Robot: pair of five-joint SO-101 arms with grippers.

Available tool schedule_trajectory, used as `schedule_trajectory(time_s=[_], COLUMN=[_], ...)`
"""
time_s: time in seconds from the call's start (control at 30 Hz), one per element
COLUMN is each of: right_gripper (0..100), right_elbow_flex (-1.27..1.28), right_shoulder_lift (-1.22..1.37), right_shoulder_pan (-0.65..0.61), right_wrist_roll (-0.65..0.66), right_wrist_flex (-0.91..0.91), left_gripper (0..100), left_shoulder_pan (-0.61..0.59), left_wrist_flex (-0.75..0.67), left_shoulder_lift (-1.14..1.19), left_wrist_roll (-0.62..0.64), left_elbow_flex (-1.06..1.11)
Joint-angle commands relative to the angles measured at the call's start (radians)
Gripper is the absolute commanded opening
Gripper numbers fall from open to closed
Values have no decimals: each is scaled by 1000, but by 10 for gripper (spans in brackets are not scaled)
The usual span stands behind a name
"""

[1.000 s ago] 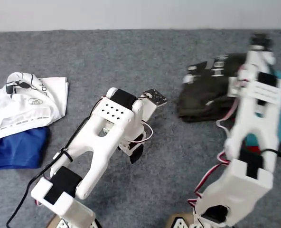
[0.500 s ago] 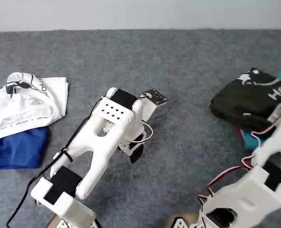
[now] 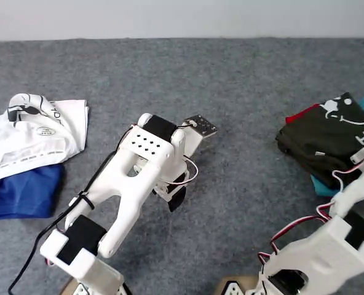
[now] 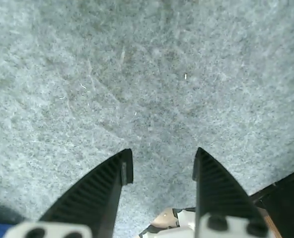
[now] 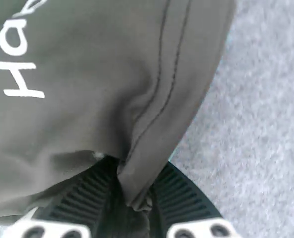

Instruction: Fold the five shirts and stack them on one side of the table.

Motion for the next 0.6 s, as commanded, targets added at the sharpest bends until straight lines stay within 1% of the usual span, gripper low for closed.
schedule_trajectory(time_s=[0.0, 0.13, 0.27, 0.3, 0.37, 0.47, 0.5, 0.57], right_gripper=[10, 10, 15, 15, 16, 21, 39, 108], right_elbow_flex=[-21, -25, -25, -26, -41, -104, -137, -209], right_shoulder_lift=[4, 113, 223, 242, 249, 239, 236, 222], right_shoulder_pan=[19, 19, 19, 19, 15, 12, 12, 12], right_wrist_roll=[-43, -44, -32, -9, 80, 189, 218, 276], right_wrist_flex=[10, -25, -101, -110, -110, -24, 27, 133], left_gripper=[200, 200, 200, 200, 200, 200, 200, 200], left_shoulder_pan=[6, 5, 6, 6, 2, 0, 2, 0], left_wrist_flex=[26, 26, 26, 26, 26, 26, 26, 26], left_shoulder_lift=[-44, -44, -51, -52, -52, -54, -54, -54], left_wrist_roll=[8, 8, 8, 8, 8, 8, 8, 8], left_elbow_flex=[27, 67, 68, 68, 68, 68, 68, 68])
